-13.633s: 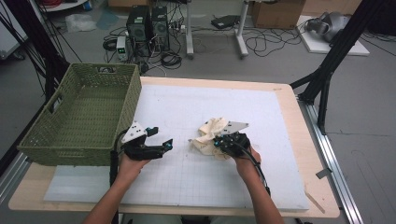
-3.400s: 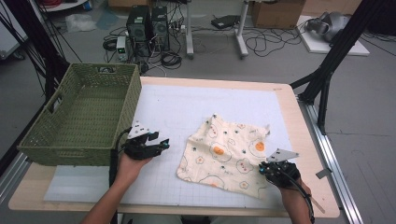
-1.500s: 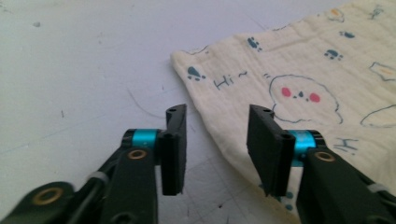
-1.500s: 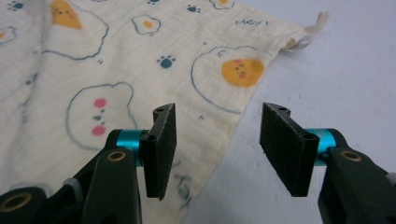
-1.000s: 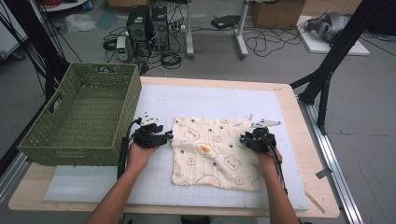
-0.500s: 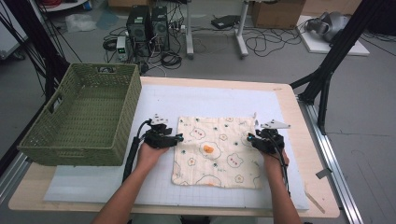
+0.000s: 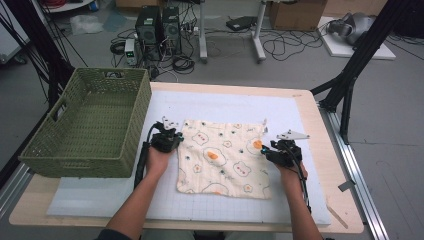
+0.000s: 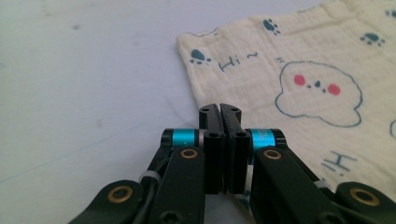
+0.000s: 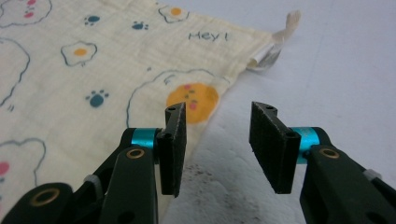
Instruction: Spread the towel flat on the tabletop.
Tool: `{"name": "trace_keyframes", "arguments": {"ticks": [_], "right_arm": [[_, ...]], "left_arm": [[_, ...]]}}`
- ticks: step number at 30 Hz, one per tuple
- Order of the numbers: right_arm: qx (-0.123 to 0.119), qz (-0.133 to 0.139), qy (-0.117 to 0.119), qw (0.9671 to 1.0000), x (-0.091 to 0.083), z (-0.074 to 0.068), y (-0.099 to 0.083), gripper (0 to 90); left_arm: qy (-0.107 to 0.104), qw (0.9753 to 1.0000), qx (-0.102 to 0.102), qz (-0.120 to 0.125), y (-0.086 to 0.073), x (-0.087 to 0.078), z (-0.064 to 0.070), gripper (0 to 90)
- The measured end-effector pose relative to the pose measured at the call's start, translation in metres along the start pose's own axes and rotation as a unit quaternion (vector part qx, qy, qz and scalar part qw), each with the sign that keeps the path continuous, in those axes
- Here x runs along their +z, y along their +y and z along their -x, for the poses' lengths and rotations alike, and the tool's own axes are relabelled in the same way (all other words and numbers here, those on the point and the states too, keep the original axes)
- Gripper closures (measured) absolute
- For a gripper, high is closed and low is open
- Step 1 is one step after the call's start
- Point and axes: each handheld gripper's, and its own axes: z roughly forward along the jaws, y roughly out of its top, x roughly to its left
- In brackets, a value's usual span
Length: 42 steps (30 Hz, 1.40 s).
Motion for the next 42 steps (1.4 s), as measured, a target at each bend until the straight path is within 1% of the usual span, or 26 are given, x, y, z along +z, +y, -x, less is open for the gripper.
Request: {"name": "trace_keyframes", "arguments": {"ticks": [2,5,6,7,8,9,10,11,13,14,16,19,21,23,26,27,28,30,32,34,35,36,38,40,41,42], "right_arm": [[-0.001,-0.004,0.009,1.0000,0.005,-0.004,0.001,55.8],[0.002,-0.009,0.033,0.9994,0.016,-0.011,0.002,55.5],[0.007,-0.014,0.043,0.9990,0.019,-0.013,0.002,58.9],[0.000,-0.021,0.041,0.9989,0.022,-0.015,0.003,62.8],[-0.004,-0.020,0.041,0.9990,0.022,-0.015,0.004,74.0],[-0.006,-0.022,0.045,0.9987,0.023,-0.015,0.005,82.1],[-0.015,-0.025,0.033,0.9990,0.023,-0.014,0.006,85.8],[-0.026,-0.025,0.012,0.9993,0.023,-0.014,0.007,86.4],[-0.025,-0.030,-0.031,0.9988,0.021,-0.011,0.007,86.3],[-0.016,-0.029,-0.037,0.9988,0.020,-0.009,0.006,84.4],[0.004,-0.025,-0.033,0.9991,0.019,-0.006,0.004,73.3],[-0.007,-0.013,-0.036,0.9992,0.011,-0.006,0.002,64.6],[-0.010,-0.008,-0.034,0.9993,0.005,-0.006,0.001,61.4],[-0.009,-0.004,-0.030,0.9995,-0.002,-0.005,-0.001,58.8],[-0.013,0.004,-0.019,0.9997,-0.012,-0.006,-0.004,56.9],[-0.016,0.004,-0.014,0.9998,-0.015,-0.008,-0.006,56.4],[-0.019,0.005,-0.009,0.9998,-0.018,-0.010,-0.007,56.2],[-0.032,0.007,-0.003,0.9995,-0.023,-0.015,-0.011,55.6],[-0.039,0.013,0.016,0.9990,-0.029,-0.020,-0.016,53.5],[-0.055,0.020,0.041,0.9975,-0.032,-0.026,-0.020,53.4],[-0.063,0.018,0.046,0.9968,-0.032,-0.030,-0.022,53.4],[-0.064,0.015,0.057,0.9962,-0.032,-0.033,-0.023,53.3],[-0.069,0.015,0.077,0.9945,-0.030,-0.039,-0.025,53.0],[-0.078,0.001,0.105,0.9914,-0.026,-0.044,-0.027,52.6],[-0.084,-0.008,0.112,0.9901,-0.024,-0.047,-0.027,53.1],[-0.090,-0.016,0.120,0.9886,-0.021,-0.049,-0.028,54.4]], "left_arm": [[0.003,0.9999,-0.009,0.005,0.000,-0.001,-0.004,87.7],[-0.003,0.9999,-0.009,0.009,0.000,-0.002,-0.006,85.2],[-0.009,0.9998,-0.012,0.010,-0.001,-0.002,-0.006,81.4],[-0.015,0.9998,-0.013,0.009,-0.001,-0.003,-0.006,77.0],[-0.020,0.9996,-0.017,0.008,-0.001,-0.004,-0.006,69.6],[-0.027,0.9994,-0.020,0.010,-0.001,-0.005,-0.006,63.9],[-0.030,0.9993,-0.018,0.011,-0.001,-0.006,-0.006,60.5],[-0.031,0.9993,-0.017,0.013,-0.001,-0.009,-0.006,58.1],[-0.040,0.9988,-0.020,0.016,-0.002,-0.013,-0.006,53.7],[-0.043,0.9988,-0.017,0.013,-0.002,-0.014,-0.007,53.7],[-0.055,0.9984,-0.010,0.010,-0.004,-0.019,-0.006,53.8],[-0.073,0.9973,-0.005,0.009,-0.007,-0.025,-0.004,53.8],[-0.083,0.9965,0.003,0.008,-0.009,-0.029,0.000,53.8],[-0.089,0.9959,0.017,0.003,-0.011,-0.031,0.004,55.3],[-0.099,0.9947,0.026,-0.013,-0.016,-0.032,0.010,56.1],[-0.103,0.9939,0.033,-0.024,-0.017,-0.032,0.012,56.0],[-0.104,0.9934,0.040,-0.027,-0.017,-0.033,0.014,55.9],[-0.105,0.9933,0.043,-0.019,-0.020,-0.036,0.018,56.0],[-0.110,0.9923,0.050,-0.027,-0.024,-0.037,0.019,56.3],[-0.113,0.9916,0.055,-0.030,-0.028,-0.039,0.020,56.3],[-0.113,0.9917,0.055,-0.027,-0.029,-0.040,0.021,56.2],[-0.115,0.9915,0.054,-0.026,-0.030,-0.041,0.021,56.1],[-0.109,0.9921,0.058,-0.021,-0.033,-0.043,0.023,55.4],[-0.101,0.9924,0.067,-0.021,-0.034,-0.045,0.025,59.2],[-0.099,0.9920,0.074,-0.022,-0.034,-0.046,0.025,65.3],[-0.104,0.9916,0.073,-0.023,-0.034,-0.047,0.025,73.5]]}}
